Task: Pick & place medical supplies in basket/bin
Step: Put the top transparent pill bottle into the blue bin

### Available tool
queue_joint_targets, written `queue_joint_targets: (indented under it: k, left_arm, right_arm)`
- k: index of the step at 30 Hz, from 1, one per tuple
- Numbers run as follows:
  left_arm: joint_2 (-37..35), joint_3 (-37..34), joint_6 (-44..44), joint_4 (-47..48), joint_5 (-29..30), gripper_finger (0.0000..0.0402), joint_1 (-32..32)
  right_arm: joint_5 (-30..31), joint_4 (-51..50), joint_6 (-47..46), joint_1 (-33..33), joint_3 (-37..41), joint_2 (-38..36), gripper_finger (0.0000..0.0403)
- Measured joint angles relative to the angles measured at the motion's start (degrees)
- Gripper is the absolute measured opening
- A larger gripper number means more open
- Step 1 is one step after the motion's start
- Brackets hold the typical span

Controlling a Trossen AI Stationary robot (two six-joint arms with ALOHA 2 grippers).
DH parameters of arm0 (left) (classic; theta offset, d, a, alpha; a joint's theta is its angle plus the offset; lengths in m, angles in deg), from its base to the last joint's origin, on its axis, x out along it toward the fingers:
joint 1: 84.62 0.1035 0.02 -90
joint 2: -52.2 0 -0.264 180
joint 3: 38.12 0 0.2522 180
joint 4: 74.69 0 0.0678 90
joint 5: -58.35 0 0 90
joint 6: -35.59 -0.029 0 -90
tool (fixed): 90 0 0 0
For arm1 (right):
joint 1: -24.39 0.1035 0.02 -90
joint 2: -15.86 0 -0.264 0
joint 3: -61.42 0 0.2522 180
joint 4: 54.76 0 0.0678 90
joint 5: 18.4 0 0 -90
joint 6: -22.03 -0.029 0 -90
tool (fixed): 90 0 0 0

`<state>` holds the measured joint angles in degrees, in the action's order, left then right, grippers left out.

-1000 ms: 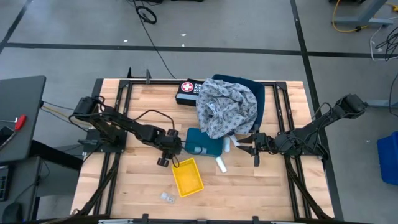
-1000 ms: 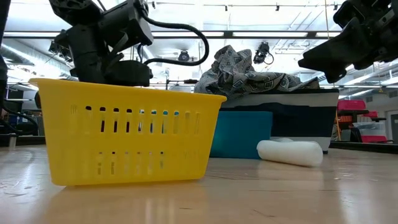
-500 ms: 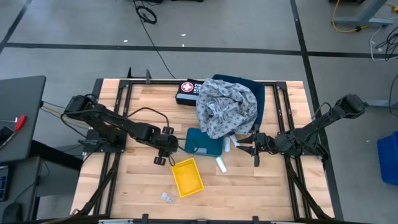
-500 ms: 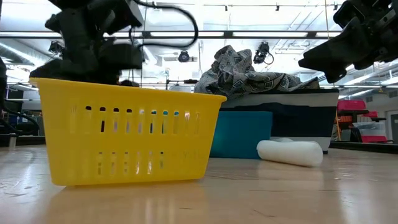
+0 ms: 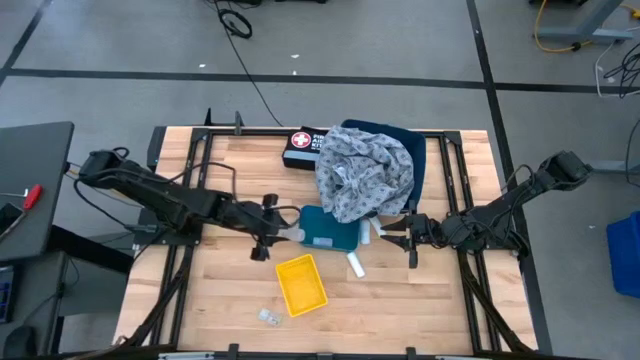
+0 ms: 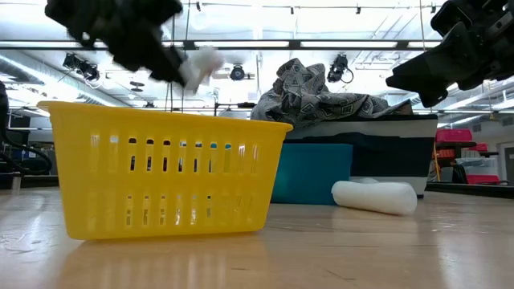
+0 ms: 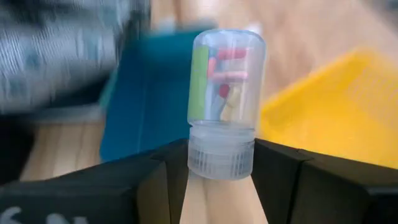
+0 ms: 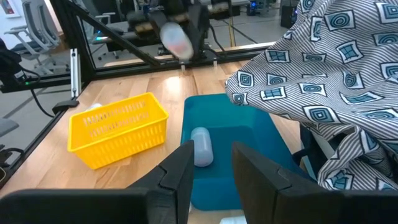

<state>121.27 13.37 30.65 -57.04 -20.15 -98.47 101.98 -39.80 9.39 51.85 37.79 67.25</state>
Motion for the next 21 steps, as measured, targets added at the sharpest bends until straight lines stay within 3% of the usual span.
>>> queue_joint_targets:
  k: [6, 10, 16, 21]
  left_arm:
    - [0.70, -3.96, -3.24, -21.76, -6.36, 0.0145, 2.50]
    - [4.32, -5.15, -3.24, -31.41, -10.60, 0.0145, 5.94]
    - [13.30, -5.07, -1.17, -41.93, -16.01, 0.0145, 10.18]
    - [18.91, -4.90, 0.57, -42.53, -16.58, 0.0145, 12.25]
  right_arm:
    - [0.00, 0.06, 0.02, 0.00, 0.00, 0.01, 0.0114]
    - [0.01, 0.19, 0.47, 0.00, 0.01, 0.01, 0.0114]
    - [0.01, 0.57, 0.44, 0.00, 0.00, -0.01, 0.0114]
    - [0.01, 0.53, 0.44, 0.00, -0.01, -0.01, 0.0114]
